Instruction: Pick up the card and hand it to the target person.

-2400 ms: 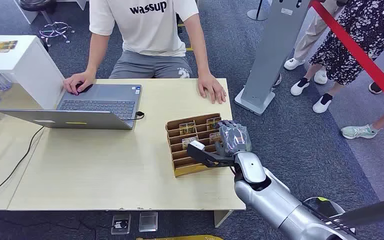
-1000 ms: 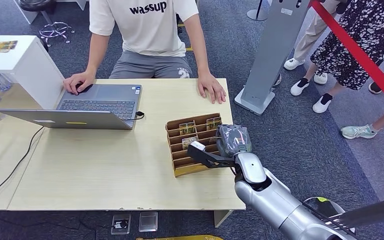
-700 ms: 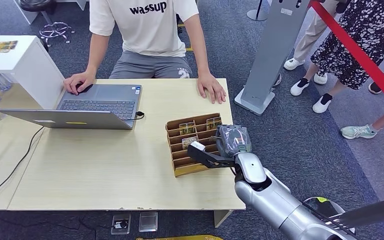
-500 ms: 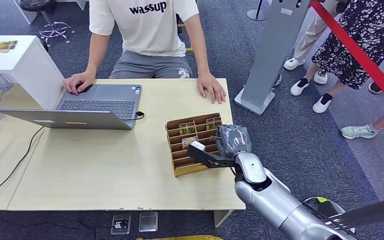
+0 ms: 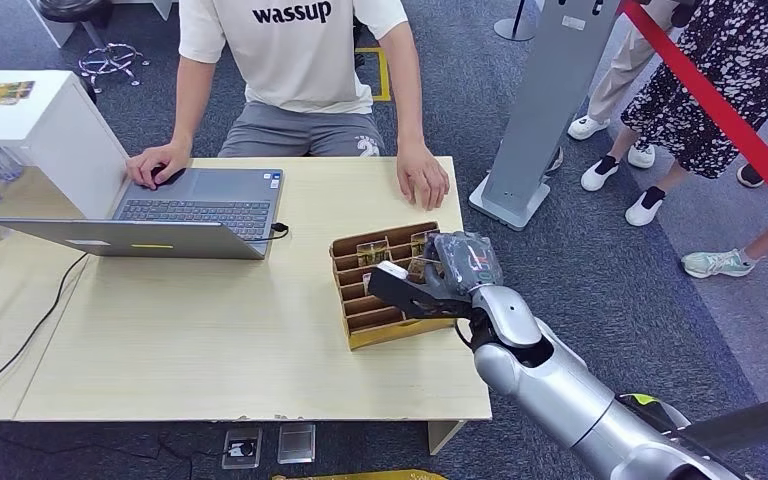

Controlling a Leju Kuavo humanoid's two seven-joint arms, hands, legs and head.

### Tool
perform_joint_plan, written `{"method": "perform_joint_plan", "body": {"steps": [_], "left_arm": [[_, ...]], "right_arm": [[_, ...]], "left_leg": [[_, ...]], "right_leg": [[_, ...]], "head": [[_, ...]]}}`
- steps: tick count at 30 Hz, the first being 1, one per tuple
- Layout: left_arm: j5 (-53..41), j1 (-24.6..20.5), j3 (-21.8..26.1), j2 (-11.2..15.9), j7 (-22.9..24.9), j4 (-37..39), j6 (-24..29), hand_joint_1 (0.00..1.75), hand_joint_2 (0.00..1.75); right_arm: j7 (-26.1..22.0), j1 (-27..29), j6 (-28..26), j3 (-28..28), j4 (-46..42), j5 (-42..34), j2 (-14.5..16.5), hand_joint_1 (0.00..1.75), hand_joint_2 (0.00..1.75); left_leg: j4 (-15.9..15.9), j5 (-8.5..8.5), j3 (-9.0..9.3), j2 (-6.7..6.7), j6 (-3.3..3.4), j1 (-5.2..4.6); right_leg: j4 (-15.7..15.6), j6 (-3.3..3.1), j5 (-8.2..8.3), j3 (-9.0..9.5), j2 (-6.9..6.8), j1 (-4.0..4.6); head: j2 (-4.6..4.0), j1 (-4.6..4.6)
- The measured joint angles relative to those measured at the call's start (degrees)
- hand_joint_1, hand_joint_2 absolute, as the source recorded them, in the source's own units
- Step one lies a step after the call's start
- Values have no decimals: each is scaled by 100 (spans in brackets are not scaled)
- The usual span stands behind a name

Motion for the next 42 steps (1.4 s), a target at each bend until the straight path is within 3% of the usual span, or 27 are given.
{"method": "perform_joint_plan", "body": {"steps": [4, 9, 13, 17, 22, 31, 35, 42], "left_arm": [[33, 6, -1, 7, 2, 0, -18, 0, 0], [63, 8, -2, 7, 13, 0, -17, 0, 0], [93, 5, -4, 5, 28, 0, -15, 0, 0], [105, -3, -9, -2, 47, 0, -8, 0, 0], [97, -39, -62, -24, 91, 0, 19, 0, 0], [79, -122, -180, -57, 145, 0, 29, 0, 0], [79, -144, -235, -61, 155, 0, 44, 0, 0], [84, -144, -324, -61, 193, 0, 49, 0, 0]], "right_arm": [[92, -177, 371, -56, -643, -557, -170, 143, 175], [82, -327, 375, -121, -1330, -637, -312, 143, 175], [-173, -355, 107, -125, -1601, -491, -324, 143, 175], [-805, -337, -550, -109, -1553, -278, -230, 143, 175], [-1750, -351, -1460, -50, -1075, -193, -2, 143, 175], [-3207, -418, -3443, 49, 656, -51, 679, 143, 175], [-3627, -385, -3537, -145, 1335, 519, 1053, 143, 175], [-3848, -279, -3576, -952, 2017, 1405, 1589, 143, 175]], "left_leg": [[1, 0, -1, 0, 0, 0], [1, 0, -1, 0, 0, 0], [1, 0, -3, 0, 0, 0], [1, 0, -6, -1, 0, 0], [1, 0, -9, -5, 0, 0], [1, 1, -12, -8, 1, 0], [1, 1, -12, -7, 1, 0], [1, 1, -12, -6, 1, 0]], "right_leg": [[0, 0, 0, -1, 0, 0], [0, 0, 0, 0, 0, 0], [0, 0, 0, 0, 0, 0], [0, 0, 0, 0, -1, 0], [1, 0, 0, -1, -3, 0], [2, 0, 0, -2, -4, 1], [2, 0, 0, -6, -5, 1], [2, 0, 0, -7, -4, 1]], "head": [[-1, 1], [1, -1], [-1, -3], [-1, -1], [-1, 2], [-1, 1], [0, -3], [-1, 1]]}}
